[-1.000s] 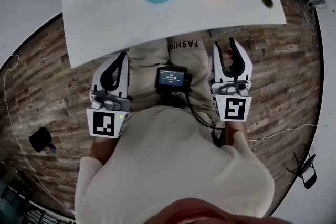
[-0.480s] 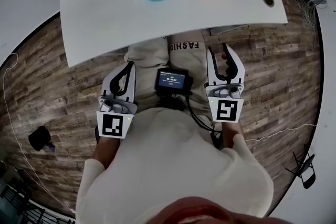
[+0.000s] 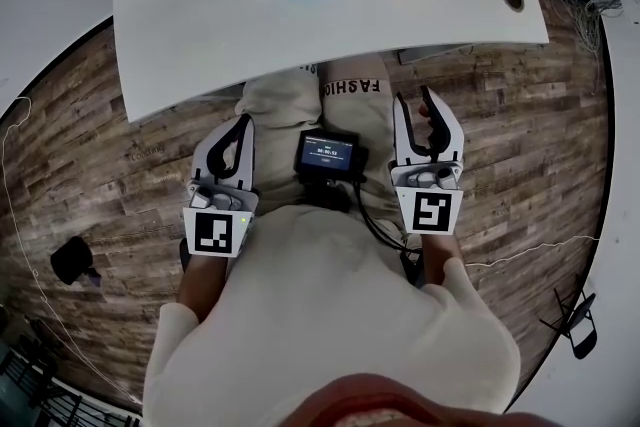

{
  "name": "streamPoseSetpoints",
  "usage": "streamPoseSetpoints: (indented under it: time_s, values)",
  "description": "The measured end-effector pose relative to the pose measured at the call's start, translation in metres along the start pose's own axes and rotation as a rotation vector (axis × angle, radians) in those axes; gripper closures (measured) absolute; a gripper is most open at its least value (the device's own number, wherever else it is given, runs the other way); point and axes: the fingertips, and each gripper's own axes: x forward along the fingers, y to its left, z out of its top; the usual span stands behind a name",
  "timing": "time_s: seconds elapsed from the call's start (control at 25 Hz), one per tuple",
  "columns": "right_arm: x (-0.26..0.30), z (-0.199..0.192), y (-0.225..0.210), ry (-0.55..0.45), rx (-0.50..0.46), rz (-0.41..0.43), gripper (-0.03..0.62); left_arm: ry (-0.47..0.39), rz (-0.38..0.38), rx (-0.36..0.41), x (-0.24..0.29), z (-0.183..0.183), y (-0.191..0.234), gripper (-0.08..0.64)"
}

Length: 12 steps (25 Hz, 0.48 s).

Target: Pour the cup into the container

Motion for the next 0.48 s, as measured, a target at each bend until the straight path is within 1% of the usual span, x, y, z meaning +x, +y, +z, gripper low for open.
streamPoseSetpoints:
  time_s: [0.16, 0.28, 0.48]
  values:
    - [-0.005, -0.005, 0.003, 0.015, -0.021, 0.007, 0.457, 0.017, 0.008, -0.009, -0.005, -0.009, 0.003, 0.548]
    - [-0.012, -0.009, 0.010, 0.016, -0.017, 0.020, 0.459, 0.020, 0.024, -0.018, -0.011, -0.017, 0.002, 0.548]
    - [-0.034, -0.017, 0.024, 0.032, -0.002, 0.036, 0.459, 0.028, 0.019, -0.027, -0.026, -0.028, -0.018, 0.549]
